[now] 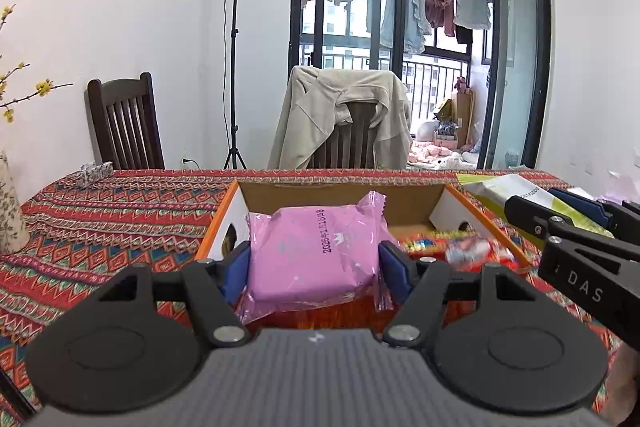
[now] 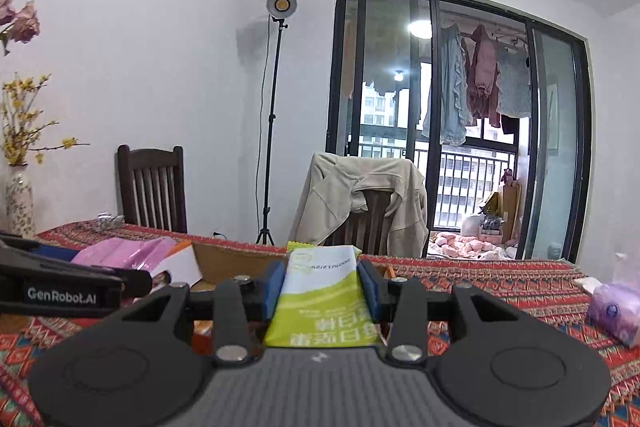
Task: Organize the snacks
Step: 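Carry both packets into the orange box and open both tools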
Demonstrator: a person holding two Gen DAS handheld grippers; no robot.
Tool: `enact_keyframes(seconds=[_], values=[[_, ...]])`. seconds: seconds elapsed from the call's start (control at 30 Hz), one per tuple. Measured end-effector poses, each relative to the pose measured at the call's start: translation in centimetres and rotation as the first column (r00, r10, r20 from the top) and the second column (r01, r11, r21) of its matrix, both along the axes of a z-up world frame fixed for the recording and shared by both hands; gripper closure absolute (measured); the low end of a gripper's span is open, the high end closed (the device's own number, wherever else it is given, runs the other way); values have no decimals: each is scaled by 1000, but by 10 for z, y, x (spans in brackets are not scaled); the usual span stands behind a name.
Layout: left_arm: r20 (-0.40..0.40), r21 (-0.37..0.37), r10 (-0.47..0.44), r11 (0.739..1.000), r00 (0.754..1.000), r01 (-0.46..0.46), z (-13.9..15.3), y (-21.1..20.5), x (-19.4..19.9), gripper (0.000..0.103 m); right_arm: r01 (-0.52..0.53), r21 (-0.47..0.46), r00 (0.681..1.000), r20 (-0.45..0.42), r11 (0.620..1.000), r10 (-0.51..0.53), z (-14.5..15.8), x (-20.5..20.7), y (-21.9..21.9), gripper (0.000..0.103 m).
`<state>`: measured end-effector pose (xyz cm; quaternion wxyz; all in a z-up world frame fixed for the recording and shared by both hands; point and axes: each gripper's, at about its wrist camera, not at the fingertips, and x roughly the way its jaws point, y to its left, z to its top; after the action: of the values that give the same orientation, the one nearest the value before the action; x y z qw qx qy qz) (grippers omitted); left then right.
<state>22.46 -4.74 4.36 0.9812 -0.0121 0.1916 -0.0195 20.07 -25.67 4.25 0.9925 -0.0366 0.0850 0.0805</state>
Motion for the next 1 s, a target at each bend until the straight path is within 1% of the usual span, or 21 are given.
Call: enact_keyframes(seconds=[0.23,0.33,0.4,0.47,0.57,0.67,0.8,0.9,0.93,0.97,1.0], values=[[5,-37,32,999,999,-31,-2,1,47,34,24,40,1000,-14,999,-23,3,55,8,63],[6,-46,61,997,998,-61,-9,4,66,34,45,59,999,-17,997,-44,-3,77,11,63],[20,-32,88,996,996,-87,-19,6,72,34,69,77,998,-13,995,-68,-8,87,10,63],[1,-7,82,997,997,-82,-29,7,80,34,75,93,997,-21,993,-74,-13,92,8,63],[-27,-32,77,996,997,-78,-36,14,90,34,55,104,998,-38,993,-51,-20,96,4,63],[-27,-17,74,997,997,-74,-41,14,94,34,50,96,997,-65,994,-44,-26,100,5,63],[-55,3,72,997,996,-72,-50,10,97,34,50,87,995,-96,995,-42,-32,101,6,63],[-64,-9,90,996,994,-91,-52,14,97,26,47,72,991,-125,996,-38,-38,102,8,63],[-63,-15,92,996,994,-93,-53,16,96,21,48,67,991,-128,997,-39,-39,102,8,59],[-59,-22,90,996,994,-91,-53,17,95,18,49,66,991,-130,997,-40,-40,101,8,53],[-58,-23,92,995,994,-93,-54,17,95,14,53,69,990,-131,996,-43,-40,101,8,33]])
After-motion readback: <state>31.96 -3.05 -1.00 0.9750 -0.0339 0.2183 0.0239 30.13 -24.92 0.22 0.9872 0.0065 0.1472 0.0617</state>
